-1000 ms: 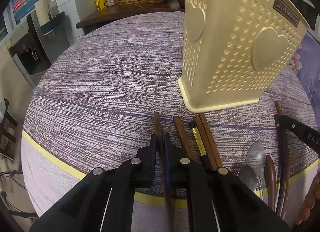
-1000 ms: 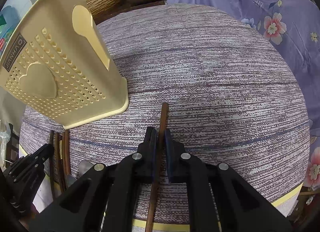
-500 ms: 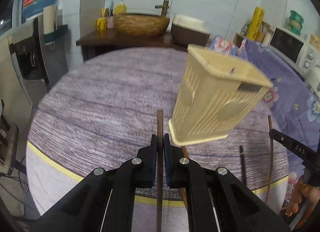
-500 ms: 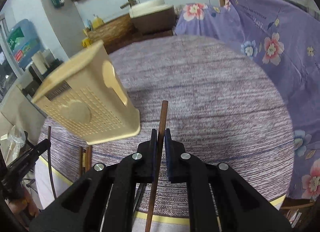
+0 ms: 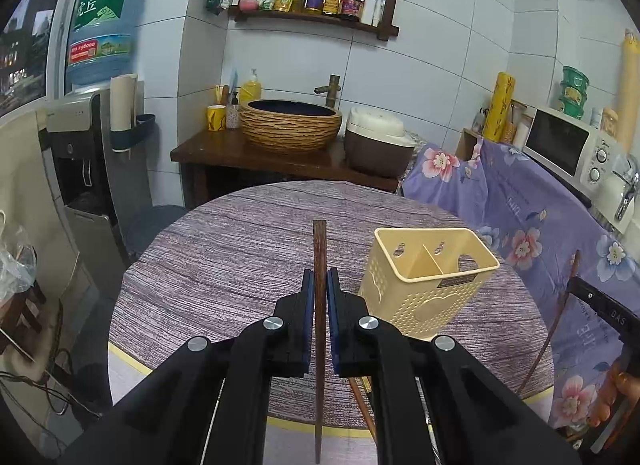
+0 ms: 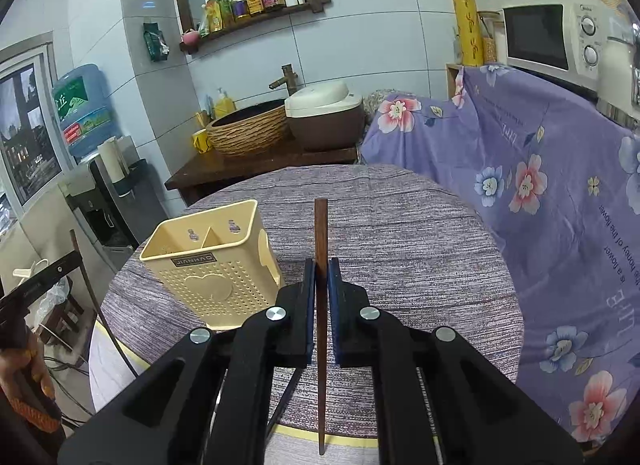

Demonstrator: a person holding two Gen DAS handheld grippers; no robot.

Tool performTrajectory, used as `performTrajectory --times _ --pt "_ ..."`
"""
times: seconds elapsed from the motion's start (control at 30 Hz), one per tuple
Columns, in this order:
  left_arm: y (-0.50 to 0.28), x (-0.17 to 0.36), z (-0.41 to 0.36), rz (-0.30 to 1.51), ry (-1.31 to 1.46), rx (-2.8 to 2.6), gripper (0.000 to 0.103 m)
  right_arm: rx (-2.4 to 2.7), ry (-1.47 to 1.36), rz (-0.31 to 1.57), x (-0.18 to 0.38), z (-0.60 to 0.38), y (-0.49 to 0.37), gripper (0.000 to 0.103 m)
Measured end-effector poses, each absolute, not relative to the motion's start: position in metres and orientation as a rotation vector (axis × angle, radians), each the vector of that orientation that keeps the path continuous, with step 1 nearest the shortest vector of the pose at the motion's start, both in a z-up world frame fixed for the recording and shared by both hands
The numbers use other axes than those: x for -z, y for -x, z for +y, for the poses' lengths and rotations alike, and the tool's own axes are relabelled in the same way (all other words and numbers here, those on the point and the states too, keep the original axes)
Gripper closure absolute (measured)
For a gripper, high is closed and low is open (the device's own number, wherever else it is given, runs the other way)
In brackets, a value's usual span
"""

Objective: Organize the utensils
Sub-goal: 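Lift both held chopsticks upright and carry them above the cream holder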

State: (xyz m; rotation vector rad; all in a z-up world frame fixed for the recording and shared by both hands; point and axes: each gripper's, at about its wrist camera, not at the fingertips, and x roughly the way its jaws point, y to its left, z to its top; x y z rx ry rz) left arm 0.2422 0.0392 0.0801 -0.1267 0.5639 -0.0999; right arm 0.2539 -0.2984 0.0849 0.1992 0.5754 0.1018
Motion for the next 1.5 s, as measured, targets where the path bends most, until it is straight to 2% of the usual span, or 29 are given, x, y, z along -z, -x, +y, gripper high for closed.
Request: performTrajectory --times 0.33,0.5,0.83,0.93,1.03,1.33,1.5 --pt "-0.23 -0.1 0.044 0.505 0.124 0.103 0.095 -0.099 -0.186 0.524 -0.097 -0.306 -0.247 0.096" --pt "-0.236 -0.126 0.044 0.453 0.106 0.097 0.095 -0.096 -0.145 0.477 -0.119 -0.302 -0.256 0.096" --pt "-0.263 -0.233 0.027 0.294 0.134 0.143 0.095 -0.185 -0.174 0.29 -0.237 -0.286 -0.284 0.096" --pt "-0.268 -0.246 0.008 0.27 0.132 0.183 0.095 -0.234 -0.202 0.272 -0.257 -0.274 -0.293 0.096" --pt "-0.278 -0.236 -0.014 0.279 0.111 0.205 0.095 -0.253 -0.192 0.288 -0.251 -0.256 -0.303 0.096" --pt "-0.307 -0.145 -0.037 0.426 0.11 0.209 0.095 -0.236 -0.154 0.438 -0.163 -0.226 -0.334 0.096" --pt "-0.318 -0.107 -0.036 0.514 0.129 0.215 0.095 -0.228 -0.165 0.493 -0.134 -0.227 -0.343 0.095"
